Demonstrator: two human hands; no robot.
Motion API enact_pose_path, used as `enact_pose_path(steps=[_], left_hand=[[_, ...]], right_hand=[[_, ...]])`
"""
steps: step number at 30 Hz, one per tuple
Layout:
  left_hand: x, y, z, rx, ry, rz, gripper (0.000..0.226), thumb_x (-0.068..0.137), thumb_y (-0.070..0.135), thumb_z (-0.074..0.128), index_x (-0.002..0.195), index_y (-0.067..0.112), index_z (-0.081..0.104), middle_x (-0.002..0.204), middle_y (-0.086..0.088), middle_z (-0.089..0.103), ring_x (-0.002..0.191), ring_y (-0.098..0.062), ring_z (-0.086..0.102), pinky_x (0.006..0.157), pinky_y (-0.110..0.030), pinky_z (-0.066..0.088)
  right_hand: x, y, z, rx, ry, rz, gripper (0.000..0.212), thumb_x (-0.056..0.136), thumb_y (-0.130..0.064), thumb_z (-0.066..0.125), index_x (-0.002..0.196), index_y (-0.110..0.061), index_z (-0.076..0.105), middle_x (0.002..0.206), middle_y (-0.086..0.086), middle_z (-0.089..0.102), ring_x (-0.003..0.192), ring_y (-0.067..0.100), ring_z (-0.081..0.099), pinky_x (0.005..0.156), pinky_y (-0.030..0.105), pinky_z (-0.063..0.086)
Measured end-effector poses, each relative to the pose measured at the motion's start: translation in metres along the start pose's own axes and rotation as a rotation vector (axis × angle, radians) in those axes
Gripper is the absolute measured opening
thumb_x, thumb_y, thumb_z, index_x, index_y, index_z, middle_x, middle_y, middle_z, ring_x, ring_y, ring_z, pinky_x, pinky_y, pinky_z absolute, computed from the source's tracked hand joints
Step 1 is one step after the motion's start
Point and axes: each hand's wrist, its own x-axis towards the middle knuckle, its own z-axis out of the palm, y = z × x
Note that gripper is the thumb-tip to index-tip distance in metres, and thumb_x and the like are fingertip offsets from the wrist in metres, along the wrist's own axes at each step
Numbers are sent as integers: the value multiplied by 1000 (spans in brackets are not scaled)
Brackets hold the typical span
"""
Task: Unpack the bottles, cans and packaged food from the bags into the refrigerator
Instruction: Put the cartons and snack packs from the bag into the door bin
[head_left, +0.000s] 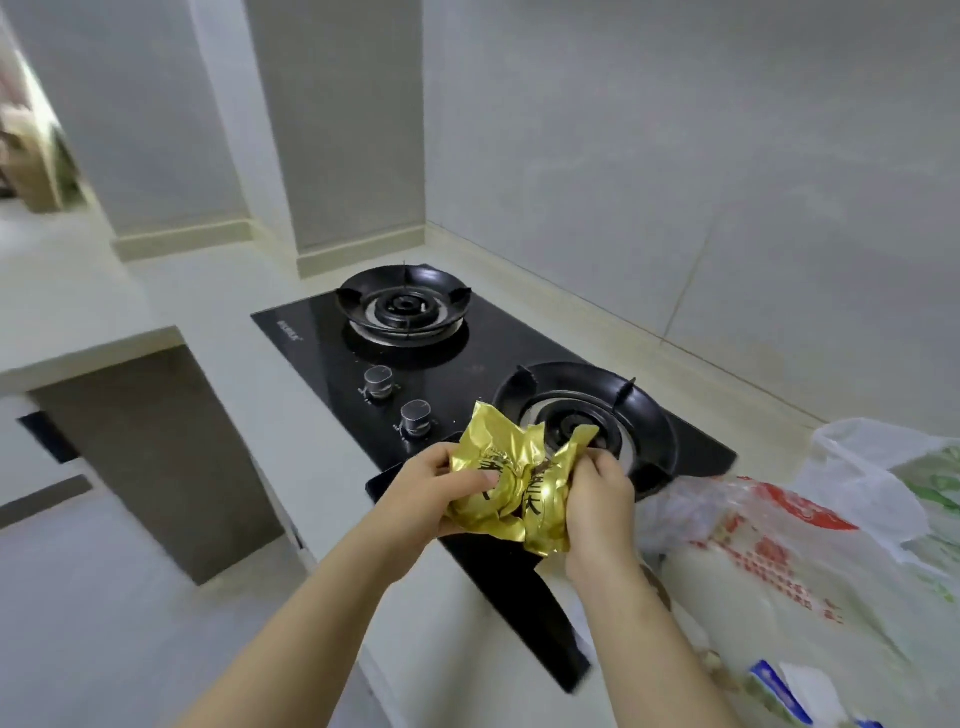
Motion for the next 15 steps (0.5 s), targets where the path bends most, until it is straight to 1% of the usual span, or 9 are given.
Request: enact_pose_path(steps=[2,4,6,8,9,11,13,15], left_hand=[[-20,-5,-11,-28,101,21,40,69,12,74,106,7,59,102,-15,68,89,-29,69,78,-43,57],[-42,-10,-22,-57,199,32,46,64,16,72,107,7,59,103,-16,68,89,-30,69,76,-42,58],[-65,-16,-33,-82,292,37,42,70,12,73,108,7,58,103,-16,68,89,-30,69,75,-40,58],[-89,-20,-44,-109,381,56,29,80,6,68,107,7,58,99,-15,69,85,-27,70,72,-37,58],[-101,-22,-49,-120,427,67,26,82,5,65,106,7,58,97,-13,68,83,-25,70,70,-36,58],[-124,-26,-60,-136,516,87,24,82,5,65,105,8,58,97,-13,67,83,-25,70,68,-34,57],[-148,-29,-72,-152,600,106,28,79,8,69,104,9,58,100,-15,66,87,-27,68,68,-34,57],[-173,-32,-85,-177,682,122,30,79,9,69,106,10,57,104,-16,65,91,-29,67,69,-34,58]], right_hand=[[-9,3,12,-13,-108,17,21,95,-14,42,85,-15,60,78,3,60,73,19,53,69,33,44],[-22,5,26,-33,-211,24,21,95,-16,43,83,-17,60,78,2,60,74,19,54,67,31,43],[-38,8,39,-56,-304,29,21,95,-16,43,81,-18,58,80,2,61,75,18,56,64,29,44],[-56,11,52,-81,-399,25,22,96,-16,43,80,-19,58,82,3,62,75,17,57,64,30,45],[-65,13,59,-101,-446,20,22,96,-17,43,79,-19,58,82,3,62,75,17,57,65,30,46],[-83,18,74,-145,-537,6,23,96,-18,42,80,-18,59,80,3,61,75,18,56,67,30,46],[-103,22,89,-174,-628,3,24,96,-17,41,79,-16,58,74,1,57,68,15,52,63,28,42],[-126,26,106,-191,-715,8,25,96,-17,41,78,-15,57,70,0,54,64,14,49,59,27,40]])
